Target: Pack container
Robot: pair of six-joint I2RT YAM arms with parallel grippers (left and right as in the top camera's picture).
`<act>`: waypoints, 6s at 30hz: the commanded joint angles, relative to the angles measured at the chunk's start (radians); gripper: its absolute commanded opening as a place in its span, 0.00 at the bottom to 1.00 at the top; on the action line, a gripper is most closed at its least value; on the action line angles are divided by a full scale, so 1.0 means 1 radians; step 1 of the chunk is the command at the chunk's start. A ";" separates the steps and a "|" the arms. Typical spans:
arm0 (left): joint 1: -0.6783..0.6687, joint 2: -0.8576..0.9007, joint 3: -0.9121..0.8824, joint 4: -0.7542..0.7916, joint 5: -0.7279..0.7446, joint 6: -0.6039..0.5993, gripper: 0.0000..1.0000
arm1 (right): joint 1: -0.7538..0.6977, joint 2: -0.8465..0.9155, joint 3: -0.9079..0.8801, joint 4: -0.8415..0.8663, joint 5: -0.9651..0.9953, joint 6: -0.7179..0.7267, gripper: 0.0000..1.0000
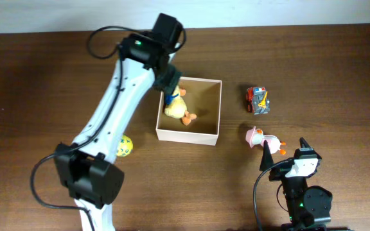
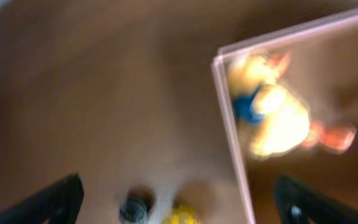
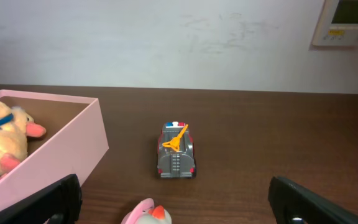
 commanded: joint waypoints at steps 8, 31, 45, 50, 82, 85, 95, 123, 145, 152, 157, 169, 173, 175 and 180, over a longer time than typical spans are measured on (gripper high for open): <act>0.140 -0.020 -0.002 -0.248 0.071 -0.346 0.99 | -0.002 -0.008 -0.005 -0.008 0.009 0.004 0.99; 0.283 -0.024 -0.357 -0.029 0.182 -0.583 0.99 | -0.002 -0.008 -0.005 -0.008 0.009 0.004 0.99; 0.372 -0.042 -0.359 0.026 0.195 -0.440 0.99 | -0.002 -0.008 -0.005 -0.008 0.009 0.004 0.99; 0.451 -0.102 -0.359 0.058 0.251 -0.409 0.99 | -0.002 -0.008 -0.005 -0.008 0.009 0.004 0.99; 0.549 -0.460 -1.032 0.532 0.277 -0.538 1.00 | -0.002 -0.008 -0.005 -0.008 0.009 0.004 0.99; 0.552 -0.442 -1.051 0.538 0.276 -0.605 1.00 | -0.002 -0.008 -0.005 -0.008 0.009 0.004 0.99; 0.552 -0.306 -1.063 0.632 0.361 -0.649 0.99 | -0.002 -0.008 -0.005 -0.008 0.008 0.004 0.99; 0.591 -0.282 -1.100 0.699 0.282 -0.692 1.00 | -0.002 -0.008 -0.005 -0.008 0.009 0.004 0.99; 0.591 -0.172 -1.102 0.774 0.325 -0.685 0.92 | -0.002 -0.008 -0.005 -0.008 0.009 0.004 0.99; 0.591 -0.172 -1.102 0.774 0.412 -0.686 0.89 | -0.002 -0.008 -0.005 -0.008 0.008 0.004 0.99; 0.591 -0.172 -1.102 0.771 0.441 -0.685 0.89 | -0.002 -0.008 -0.005 -0.008 0.009 0.004 0.99; 0.591 -0.172 -1.102 0.670 0.447 -0.686 0.85 | -0.002 -0.008 -0.005 -0.008 0.009 0.004 0.99; 0.591 -0.172 -1.102 0.652 0.435 -0.686 0.84 | -0.002 -0.008 -0.005 -0.008 0.008 0.004 0.99; 0.591 -0.172 -1.102 0.653 0.421 -0.686 0.81 | -0.002 -0.008 -0.005 -0.008 0.009 0.004 0.99; 0.591 -0.172 -1.102 0.654 0.412 -0.686 0.80 | -0.002 -0.008 -0.005 -0.008 0.009 0.004 0.99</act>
